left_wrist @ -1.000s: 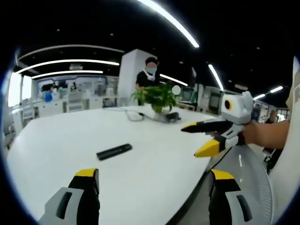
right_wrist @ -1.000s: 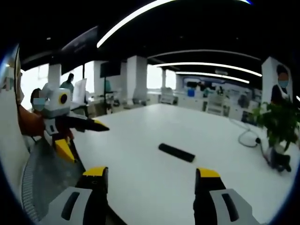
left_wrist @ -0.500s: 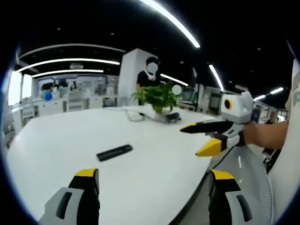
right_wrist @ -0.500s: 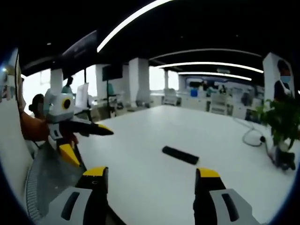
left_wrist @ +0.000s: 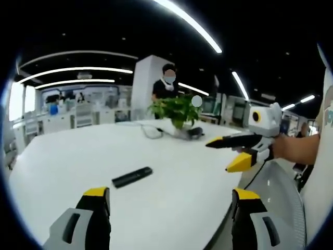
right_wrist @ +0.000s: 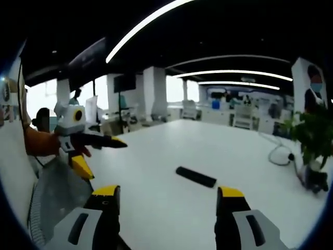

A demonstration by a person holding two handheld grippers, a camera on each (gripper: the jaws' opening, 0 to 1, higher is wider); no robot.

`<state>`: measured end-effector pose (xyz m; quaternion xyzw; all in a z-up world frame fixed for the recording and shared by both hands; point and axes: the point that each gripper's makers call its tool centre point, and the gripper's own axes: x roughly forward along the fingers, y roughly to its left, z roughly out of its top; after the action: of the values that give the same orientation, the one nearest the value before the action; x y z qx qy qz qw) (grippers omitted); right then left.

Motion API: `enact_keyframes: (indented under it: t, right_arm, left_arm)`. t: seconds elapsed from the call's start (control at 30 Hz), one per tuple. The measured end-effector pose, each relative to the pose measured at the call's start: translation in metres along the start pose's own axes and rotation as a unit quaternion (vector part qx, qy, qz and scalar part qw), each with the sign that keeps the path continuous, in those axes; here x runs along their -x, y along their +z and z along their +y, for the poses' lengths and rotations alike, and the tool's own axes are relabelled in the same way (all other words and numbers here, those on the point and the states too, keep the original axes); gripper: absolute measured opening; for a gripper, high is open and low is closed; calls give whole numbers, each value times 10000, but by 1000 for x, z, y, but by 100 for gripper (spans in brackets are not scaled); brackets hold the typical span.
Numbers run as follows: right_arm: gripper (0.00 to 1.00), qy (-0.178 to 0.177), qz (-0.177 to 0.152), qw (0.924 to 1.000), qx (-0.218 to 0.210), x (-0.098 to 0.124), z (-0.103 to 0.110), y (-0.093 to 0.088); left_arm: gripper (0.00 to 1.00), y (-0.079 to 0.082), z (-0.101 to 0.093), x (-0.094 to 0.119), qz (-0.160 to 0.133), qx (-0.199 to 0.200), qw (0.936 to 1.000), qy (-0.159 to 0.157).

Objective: Press the specified remote control buttons in sequence, fully releasing each button before pressing the next.

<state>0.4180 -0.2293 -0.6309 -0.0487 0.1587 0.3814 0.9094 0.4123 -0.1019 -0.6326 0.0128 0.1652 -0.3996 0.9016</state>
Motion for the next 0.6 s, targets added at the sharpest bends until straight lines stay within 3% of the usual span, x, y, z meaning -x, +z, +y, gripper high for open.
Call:
enact_keyframes:
  t: [0.37, 0.6]
  right_arm:
    - [74, 124, 35, 9998, 148, -9, -15, 10]
    - [74, 216, 39, 9992, 331, -17, -23, 20]
  left_arm:
    - [100, 3, 12, -8, 153, -67, 9999, -14]
    - [99, 14, 22, -14, 152, -106, 9998, -36]
